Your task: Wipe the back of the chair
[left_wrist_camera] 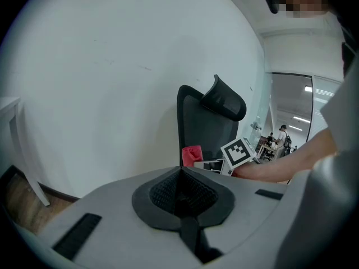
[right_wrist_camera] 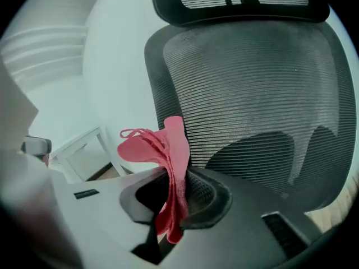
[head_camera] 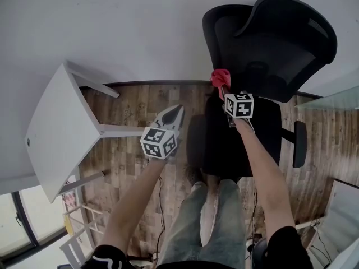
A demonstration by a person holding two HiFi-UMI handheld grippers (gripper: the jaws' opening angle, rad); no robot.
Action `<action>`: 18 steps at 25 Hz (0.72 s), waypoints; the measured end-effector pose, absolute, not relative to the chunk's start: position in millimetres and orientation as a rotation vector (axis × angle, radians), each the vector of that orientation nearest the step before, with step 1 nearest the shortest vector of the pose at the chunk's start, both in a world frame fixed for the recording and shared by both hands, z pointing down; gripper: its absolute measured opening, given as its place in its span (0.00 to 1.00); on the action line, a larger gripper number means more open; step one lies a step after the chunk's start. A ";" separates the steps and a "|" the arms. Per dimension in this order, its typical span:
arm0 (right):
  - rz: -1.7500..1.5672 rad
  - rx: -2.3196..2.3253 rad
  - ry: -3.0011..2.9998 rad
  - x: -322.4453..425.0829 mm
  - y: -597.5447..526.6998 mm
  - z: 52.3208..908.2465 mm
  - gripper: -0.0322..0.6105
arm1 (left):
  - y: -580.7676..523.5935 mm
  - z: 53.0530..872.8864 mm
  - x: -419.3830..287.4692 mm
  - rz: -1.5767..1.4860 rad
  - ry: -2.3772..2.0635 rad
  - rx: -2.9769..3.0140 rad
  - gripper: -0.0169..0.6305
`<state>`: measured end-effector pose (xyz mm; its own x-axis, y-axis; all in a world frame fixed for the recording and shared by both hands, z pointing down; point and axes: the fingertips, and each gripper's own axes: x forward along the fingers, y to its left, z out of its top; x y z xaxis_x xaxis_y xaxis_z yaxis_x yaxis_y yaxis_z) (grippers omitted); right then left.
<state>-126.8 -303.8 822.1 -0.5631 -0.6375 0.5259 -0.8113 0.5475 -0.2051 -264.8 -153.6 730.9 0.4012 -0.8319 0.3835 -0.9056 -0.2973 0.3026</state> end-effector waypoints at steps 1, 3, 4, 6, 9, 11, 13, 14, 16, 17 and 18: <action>0.614 1.193 -2.386 -125.2 -306.9 823.3 0.16 | -154.5 730.1 -265.1 0.213 -1.480 2.197 0.06; 0.629 1.218 -2.370 -119.1 -313.6 824.3 0.16 | -156.7 729.1 -264.1 0.214 -1.478 2.198 0.06; 0.637 1.229 -2.365 -115.5 -316.3 824.6 0.16 | -157.5 729.0 -263.2 0.215 -1.478 2.198 0.06; 0.648 1.243 -2.355 -107.3 -318.8 826.5 0.16 | -158.0 729.5 -259.8 0.219 -1.479 2.194 0.06; 0.643 1.252 -2.338 -89.3 -322.0 828.8 0.16 | -161.4 727.1 -247.8 0.213 -1.475 2.196 0.06; 0.637 1.256 -2.333 -75.9 -326.9 828.4 0.16 | -166.2 724.6 -236.7 0.207 -1.472 2.201 0.06; 0.632 1.260 -2.331 -61.2 -332.0 828.1 0.16 | -171.4 723.5 -223.5 0.205 -1.468 2.206 0.06; 0.632 1.265 -2.329 -52.9 -334.2 828.0 0.16 | -174.1 723.2 -216.3 0.206 -1.464 2.208 0.06; 0.636 1.279 -2.324 -35.5 -338.1 827.7 0.16 | -179.0 722.5 -201.8 0.206 -1.454 2.212 0.06; 0.640 1.285 -2.321 -27.4 -339.4 827.6 0.16 | -180.7 722.4 -194.9 0.207 -1.450 2.213 0.06; 0.643 1.289 -2.319 -19.6 -340.3 827.6 0.16 | -182.2 722.5 -188.0 0.209 -1.447 2.214 0.06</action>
<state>-19.6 -340.3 827.6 -0.4893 -0.6746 0.5527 -0.8629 0.4665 -0.1945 -188.0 -182.2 722.5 0.4284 -0.8201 0.3794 -0.8939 -0.3231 0.3109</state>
